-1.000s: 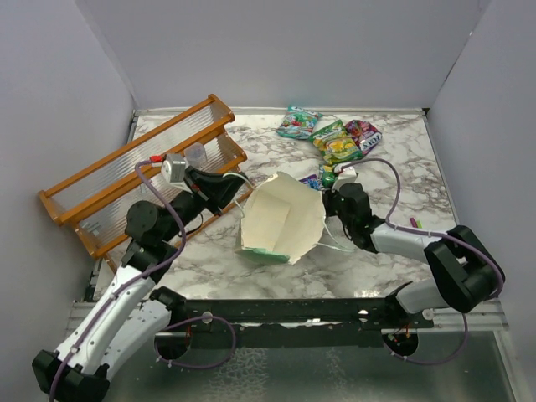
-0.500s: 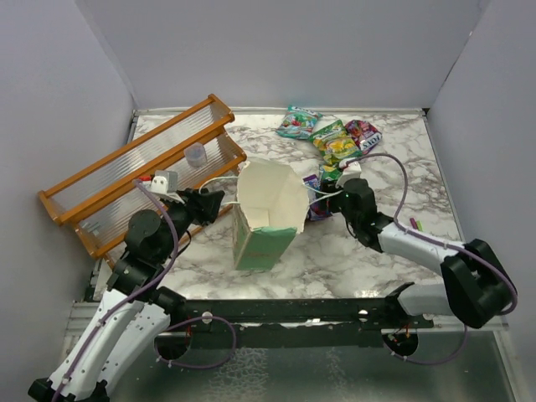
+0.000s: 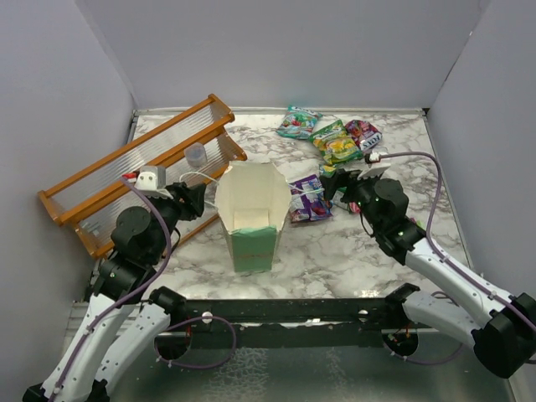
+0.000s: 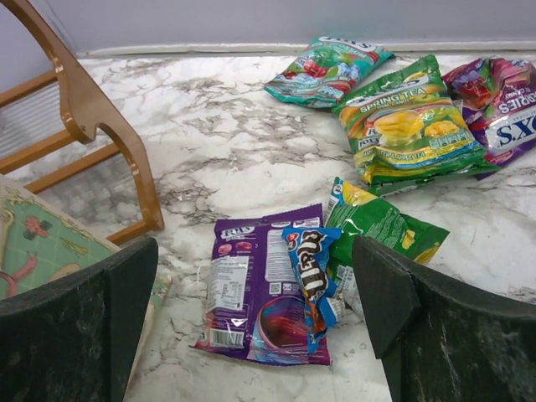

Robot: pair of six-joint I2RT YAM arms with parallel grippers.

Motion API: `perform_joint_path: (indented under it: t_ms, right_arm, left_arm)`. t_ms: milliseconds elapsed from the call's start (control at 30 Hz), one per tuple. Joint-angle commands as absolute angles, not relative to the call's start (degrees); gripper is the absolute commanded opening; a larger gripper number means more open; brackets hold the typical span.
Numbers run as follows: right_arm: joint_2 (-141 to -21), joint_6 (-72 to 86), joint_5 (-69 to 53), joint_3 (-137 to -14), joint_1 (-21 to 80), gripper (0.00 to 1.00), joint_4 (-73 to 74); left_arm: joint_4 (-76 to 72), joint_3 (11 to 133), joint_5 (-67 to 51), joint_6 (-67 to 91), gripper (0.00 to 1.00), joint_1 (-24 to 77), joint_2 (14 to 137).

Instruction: Take the snacks out of the paper bag

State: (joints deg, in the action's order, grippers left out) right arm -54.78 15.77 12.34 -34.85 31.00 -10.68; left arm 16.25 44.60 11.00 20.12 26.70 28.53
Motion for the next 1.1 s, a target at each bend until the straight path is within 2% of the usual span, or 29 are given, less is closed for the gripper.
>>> perform_joint_path:
  t_ms: [0,200,267,367,433,633,1067]
  right_arm:
    - [-53.4,20.1,12.9,-38.4,30.8,0.99,-7.2]
    - [-53.5,22.1,11.6,-47.1,30.8,0.99,2.2]
    - [-52.9,19.2,9.7,-51.7,30.8,0.99,6.9]
    - [-50.0,15.9,7.6,-58.4,30.8,0.99,13.1]
    - [-46.9,14.3,7.2,-60.7,30.8,0.99,13.4]
    - [-41.2,10.8,4.9,-71.0,30.8,0.99,18.1]
    - [-36.1,7.2,6.7,-80.1,30.8,0.99,21.0]
  left_arm:
    - [20.0,45.8,14.1,19.5,0.57,26.6,25.9]
    - [22.1,50.7,13.6,16.5,0.77,26.6,24.9]
    - [23.0,55.3,14.3,12.9,0.87,26.6,26.1]
    - [23.7,65.1,17.1,7.8,0.89,26.6,29.5]
    - [23.1,71.1,17.4,5.3,0.97,26.6,31.8]
    - [17.7,81.4,12.9,2.6,0.99,26.6,35.4]
    - [10.4,79.9,7.9,4.1,0.99,26.6,35.4]
